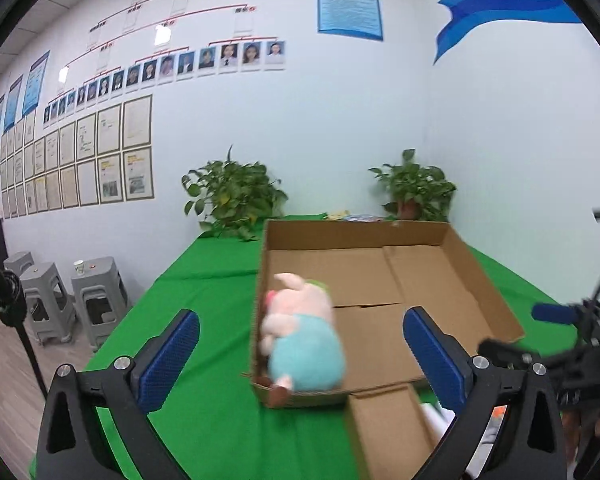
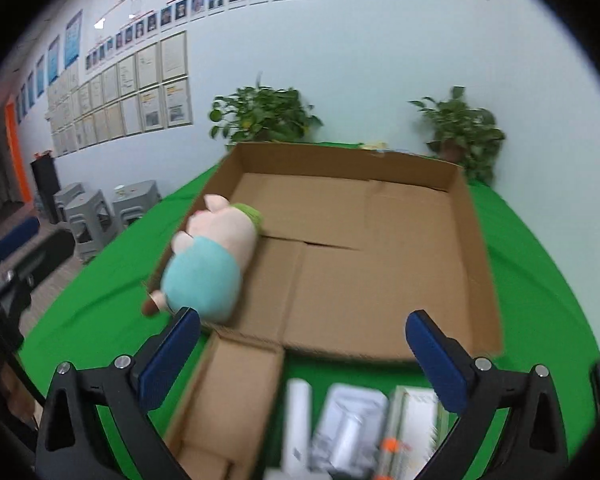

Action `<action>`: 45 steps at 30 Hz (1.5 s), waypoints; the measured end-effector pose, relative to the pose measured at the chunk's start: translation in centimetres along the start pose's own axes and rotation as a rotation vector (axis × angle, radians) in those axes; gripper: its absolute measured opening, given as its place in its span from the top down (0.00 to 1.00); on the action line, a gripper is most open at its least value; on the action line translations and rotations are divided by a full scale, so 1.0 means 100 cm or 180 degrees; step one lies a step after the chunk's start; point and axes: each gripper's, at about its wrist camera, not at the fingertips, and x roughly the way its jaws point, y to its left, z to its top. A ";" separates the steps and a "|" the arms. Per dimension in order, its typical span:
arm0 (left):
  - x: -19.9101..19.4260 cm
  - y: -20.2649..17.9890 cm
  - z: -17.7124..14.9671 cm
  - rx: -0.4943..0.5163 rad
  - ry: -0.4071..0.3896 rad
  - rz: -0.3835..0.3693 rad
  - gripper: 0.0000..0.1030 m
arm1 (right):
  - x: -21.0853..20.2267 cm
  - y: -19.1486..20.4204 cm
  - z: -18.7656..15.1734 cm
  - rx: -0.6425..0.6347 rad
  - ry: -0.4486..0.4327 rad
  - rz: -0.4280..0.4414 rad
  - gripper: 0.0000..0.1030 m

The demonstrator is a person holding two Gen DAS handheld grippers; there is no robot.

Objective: Organize objects
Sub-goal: 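Carry the plush pig into the large box and release it with the left gripper, then grasp the long narrow cardboard tray with the left gripper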

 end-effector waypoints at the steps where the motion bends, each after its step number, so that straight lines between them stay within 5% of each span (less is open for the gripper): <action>1: -0.004 -0.009 -0.003 -0.0011 -0.0003 -0.0047 0.00 | -0.005 -0.004 -0.007 0.0010 0.0001 -0.0018 0.01; 15: 0.012 -0.071 -0.021 0.0055 0.0430 -0.0289 0.00 | -0.043 -0.036 -0.036 0.0286 -0.0048 -0.0025 0.01; 29: 0.029 -0.054 -0.034 -0.0144 0.0490 -0.0267 0.00 | -0.013 -0.024 -0.044 0.0186 0.0056 0.0016 0.01; 45: 0.046 -0.026 -0.055 -0.0160 0.0706 -0.0161 0.02 | -0.032 -0.016 -0.049 -0.0005 -0.0477 0.0569 0.01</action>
